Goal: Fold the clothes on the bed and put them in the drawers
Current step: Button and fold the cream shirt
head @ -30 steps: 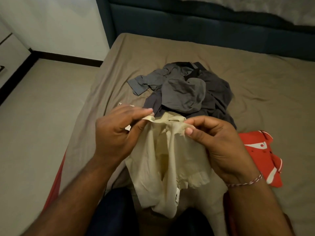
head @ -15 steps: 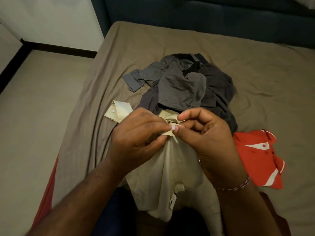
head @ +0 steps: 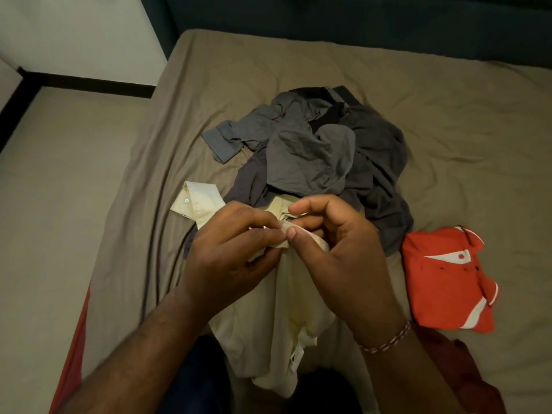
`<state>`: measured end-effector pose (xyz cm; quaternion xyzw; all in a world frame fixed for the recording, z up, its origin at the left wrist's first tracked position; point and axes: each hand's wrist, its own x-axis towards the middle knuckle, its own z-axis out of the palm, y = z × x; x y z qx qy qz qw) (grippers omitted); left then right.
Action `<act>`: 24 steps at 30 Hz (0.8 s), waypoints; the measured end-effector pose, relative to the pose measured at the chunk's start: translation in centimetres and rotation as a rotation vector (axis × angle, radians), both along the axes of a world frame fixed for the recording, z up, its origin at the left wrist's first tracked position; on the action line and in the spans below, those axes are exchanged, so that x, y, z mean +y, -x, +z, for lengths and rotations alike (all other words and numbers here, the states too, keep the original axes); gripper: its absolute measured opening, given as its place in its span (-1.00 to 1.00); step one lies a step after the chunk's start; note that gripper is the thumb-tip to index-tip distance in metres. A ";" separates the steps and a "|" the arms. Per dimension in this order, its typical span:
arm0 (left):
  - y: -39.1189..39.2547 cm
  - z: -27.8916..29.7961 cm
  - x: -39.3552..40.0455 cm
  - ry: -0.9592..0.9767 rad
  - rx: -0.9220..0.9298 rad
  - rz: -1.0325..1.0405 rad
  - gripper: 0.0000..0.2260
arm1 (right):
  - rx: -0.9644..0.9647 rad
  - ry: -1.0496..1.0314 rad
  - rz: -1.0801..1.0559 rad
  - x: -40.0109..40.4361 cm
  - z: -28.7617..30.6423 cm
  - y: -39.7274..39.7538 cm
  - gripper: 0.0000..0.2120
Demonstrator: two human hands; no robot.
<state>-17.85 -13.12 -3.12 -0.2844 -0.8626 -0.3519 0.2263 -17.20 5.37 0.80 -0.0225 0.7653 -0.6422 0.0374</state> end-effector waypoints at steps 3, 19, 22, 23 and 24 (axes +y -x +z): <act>0.5 -0.4 0.5 -0.004 -0.035 -0.001 -0.92 | 0.028 -0.082 0.017 0.3 -0.4 0.7 -0.77; -0.9 -1.3 2.0 -0.186 -0.286 0.078 -0.92 | 0.101 -0.159 -0.049 0.4 -2.1 -1.1 -0.47; -2.2 -1.2 1.6 -0.239 -0.322 0.094 -0.90 | 0.153 -0.181 -0.071 -0.4 -2.5 -2.4 -0.43; -2.7 -1.2 1.5 -0.265 -0.351 0.107 -0.90 | 0.172 -0.187 -0.077 -0.6 -2.5 -2.8 -0.43; -3.6 -1.2 1.3 -0.296 -0.390 0.120 -0.89 | 0.191 -0.199 -0.083 -1.0 -2.6 -3.7 -0.42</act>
